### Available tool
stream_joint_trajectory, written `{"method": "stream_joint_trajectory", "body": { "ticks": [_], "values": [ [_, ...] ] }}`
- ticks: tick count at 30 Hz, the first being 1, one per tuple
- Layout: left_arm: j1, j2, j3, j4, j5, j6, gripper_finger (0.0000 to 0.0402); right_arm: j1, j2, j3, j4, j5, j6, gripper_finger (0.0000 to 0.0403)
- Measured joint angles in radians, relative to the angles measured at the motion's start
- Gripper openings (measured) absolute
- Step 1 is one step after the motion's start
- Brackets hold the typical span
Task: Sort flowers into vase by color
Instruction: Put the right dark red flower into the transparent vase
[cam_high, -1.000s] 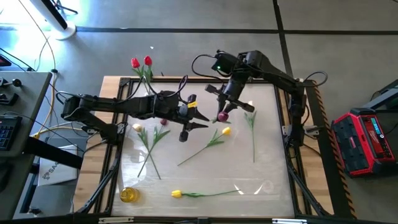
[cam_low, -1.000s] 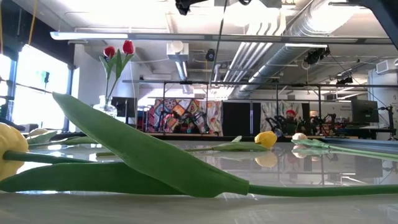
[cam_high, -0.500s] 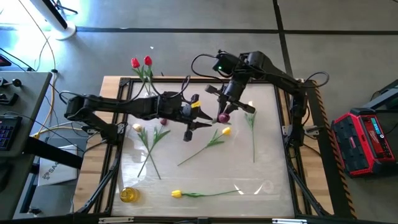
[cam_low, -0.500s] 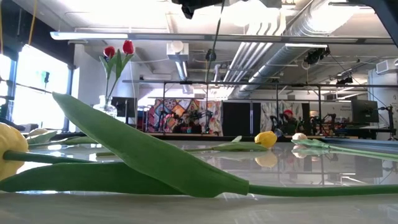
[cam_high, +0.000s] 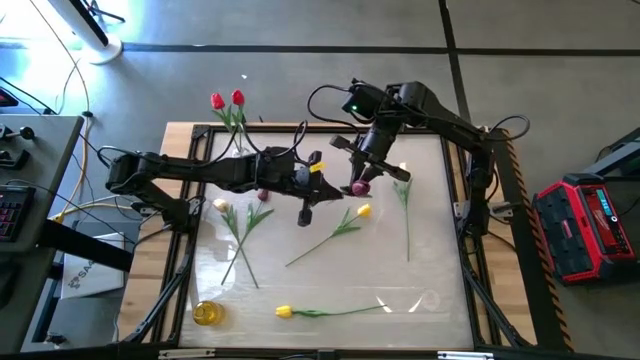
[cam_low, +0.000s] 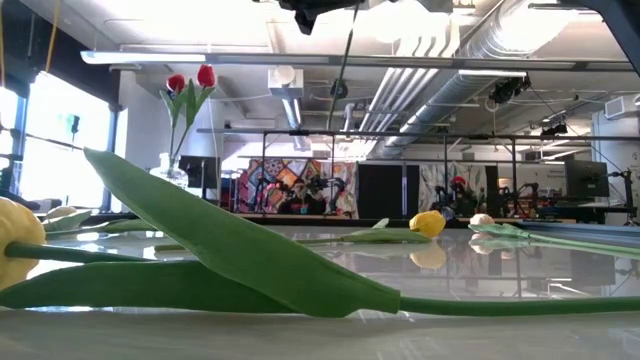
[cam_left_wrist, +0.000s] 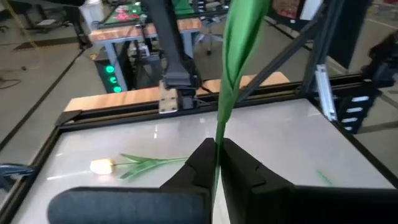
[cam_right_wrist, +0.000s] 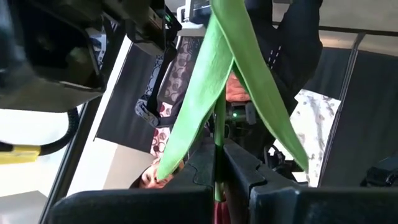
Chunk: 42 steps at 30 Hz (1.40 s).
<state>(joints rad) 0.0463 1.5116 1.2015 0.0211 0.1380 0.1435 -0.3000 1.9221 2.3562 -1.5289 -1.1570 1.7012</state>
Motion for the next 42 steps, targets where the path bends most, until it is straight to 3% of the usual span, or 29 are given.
{"method": "stream_joint_trajectory", "body": {
  "ticks": [12,31,42],
  "values": [
    [-0.001,0.000,0.000,0.000,0.009,-0.002,0.0001,-0.001,0.000,0.000,0.034,0.013,-0.020,0.0005],
    [-0.025,-0.059,-0.001,-0.060,0.007,0.023,0.0000,0.009,-0.029,-0.001,-0.031,0.050,-0.248,0.0006],
    [-0.043,-0.064,-0.001,-0.066,0.017,0.026,0.0000,0.039,-0.027,-0.002,0.017,0.057,-0.168,0.0114]
  ]
}}
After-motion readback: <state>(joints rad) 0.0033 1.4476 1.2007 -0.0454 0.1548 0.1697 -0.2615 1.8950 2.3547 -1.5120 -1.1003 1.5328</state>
